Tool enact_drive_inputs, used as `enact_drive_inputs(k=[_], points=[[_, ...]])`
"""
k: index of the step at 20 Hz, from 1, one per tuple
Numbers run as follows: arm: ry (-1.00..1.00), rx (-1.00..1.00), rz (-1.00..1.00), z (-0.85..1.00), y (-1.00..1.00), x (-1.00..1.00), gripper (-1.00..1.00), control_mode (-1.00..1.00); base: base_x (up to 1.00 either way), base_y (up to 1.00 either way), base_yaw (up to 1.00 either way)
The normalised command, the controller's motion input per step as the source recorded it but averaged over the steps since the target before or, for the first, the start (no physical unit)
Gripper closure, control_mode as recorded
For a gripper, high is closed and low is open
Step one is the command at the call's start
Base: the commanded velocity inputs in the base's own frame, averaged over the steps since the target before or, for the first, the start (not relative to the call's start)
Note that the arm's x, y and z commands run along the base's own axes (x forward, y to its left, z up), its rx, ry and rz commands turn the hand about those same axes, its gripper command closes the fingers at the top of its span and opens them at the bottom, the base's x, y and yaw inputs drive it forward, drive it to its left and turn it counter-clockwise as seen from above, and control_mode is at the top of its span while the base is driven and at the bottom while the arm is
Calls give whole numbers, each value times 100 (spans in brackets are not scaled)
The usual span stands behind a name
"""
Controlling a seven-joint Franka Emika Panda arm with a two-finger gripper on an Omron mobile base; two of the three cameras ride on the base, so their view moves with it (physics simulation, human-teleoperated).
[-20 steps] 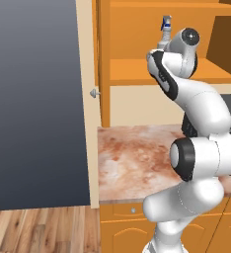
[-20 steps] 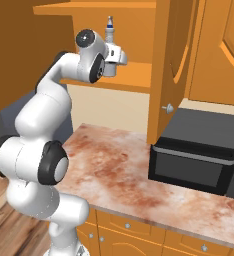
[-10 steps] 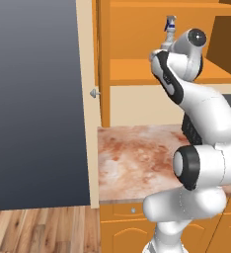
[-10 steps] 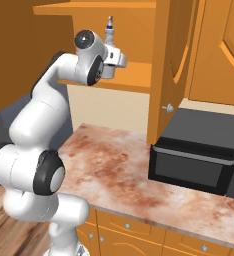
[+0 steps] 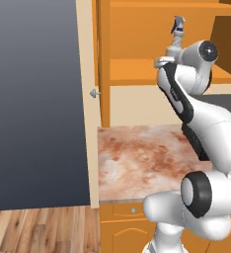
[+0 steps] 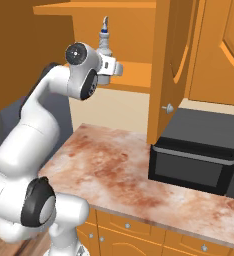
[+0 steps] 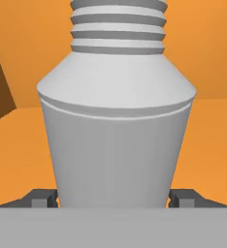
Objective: Move the cutting board and knife to the sink. Then move spray from the cabinet to the counter.
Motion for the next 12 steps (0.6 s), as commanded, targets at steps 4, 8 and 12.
enact_drive_inputs(k=[4,8,12], points=[[-2,0,0,3,1,-58,100,-100,0,0,0],[-5,0,0,1,0,-62,100,-100,0,0,0],[-7,-1,0,-2,3,-57,100,-100,0,0,0]])
